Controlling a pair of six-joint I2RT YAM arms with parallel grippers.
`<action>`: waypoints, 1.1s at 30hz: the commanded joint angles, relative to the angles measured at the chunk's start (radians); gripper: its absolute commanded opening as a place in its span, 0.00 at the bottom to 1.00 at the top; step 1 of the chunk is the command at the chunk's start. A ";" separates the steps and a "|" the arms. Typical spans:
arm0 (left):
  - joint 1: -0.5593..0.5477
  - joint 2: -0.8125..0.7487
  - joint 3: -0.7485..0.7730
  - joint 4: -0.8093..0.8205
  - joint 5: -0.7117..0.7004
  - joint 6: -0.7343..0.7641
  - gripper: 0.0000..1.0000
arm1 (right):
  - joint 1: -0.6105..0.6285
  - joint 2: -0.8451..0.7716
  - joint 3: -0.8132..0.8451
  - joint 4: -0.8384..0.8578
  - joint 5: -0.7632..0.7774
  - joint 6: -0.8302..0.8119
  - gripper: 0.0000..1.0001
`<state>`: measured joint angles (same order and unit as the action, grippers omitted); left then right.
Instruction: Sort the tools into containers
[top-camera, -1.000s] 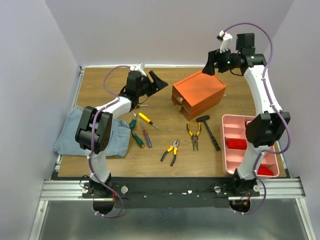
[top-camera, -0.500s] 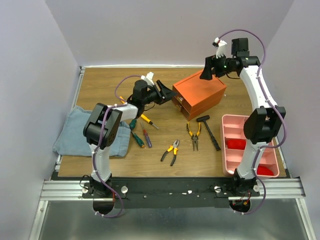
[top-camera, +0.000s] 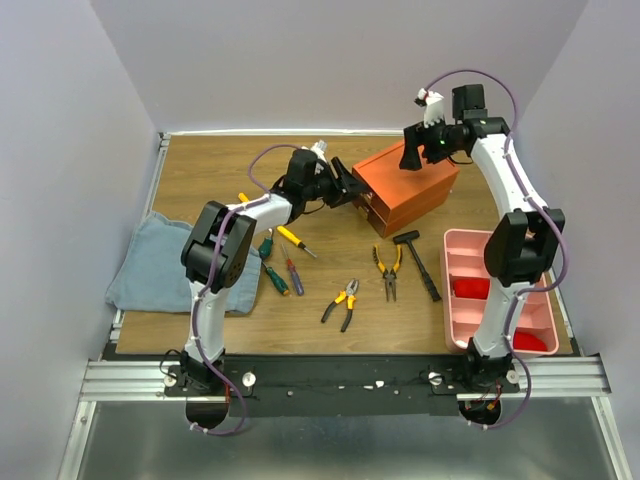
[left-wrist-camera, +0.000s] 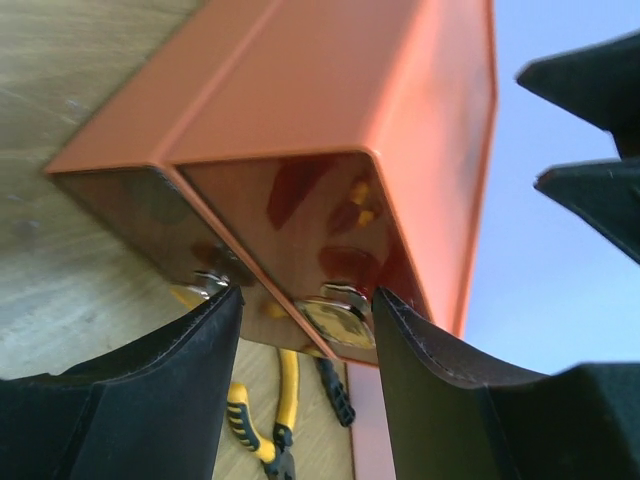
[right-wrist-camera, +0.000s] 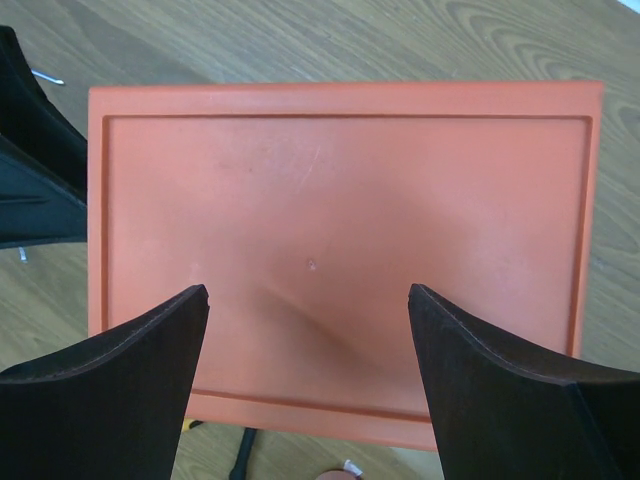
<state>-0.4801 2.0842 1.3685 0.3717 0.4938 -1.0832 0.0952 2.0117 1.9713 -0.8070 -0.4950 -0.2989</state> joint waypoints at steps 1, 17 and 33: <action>-0.014 0.037 0.148 -0.291 -0.124 0.114 0.64 | 0.026 0.045 -0.005 0.029 0.144 -0.039 0.89; -0.018 0.074 0.437 -0.691 -0.264 0.275 0.72 | 0.063 0.167 0.035 0.118 0.466 -0.062 0.95; -0.060 0.073 0.377 -0.564 -0.087 0.281 0.79 | 0.063 0.174 0.023 0.107 0.450 -0.059 0.97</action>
<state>-0.4969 2.1559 1.7557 -0.2394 0.3439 -0.7967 0.1570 2.1246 2.0224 -0.6205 -0.0963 -0.3386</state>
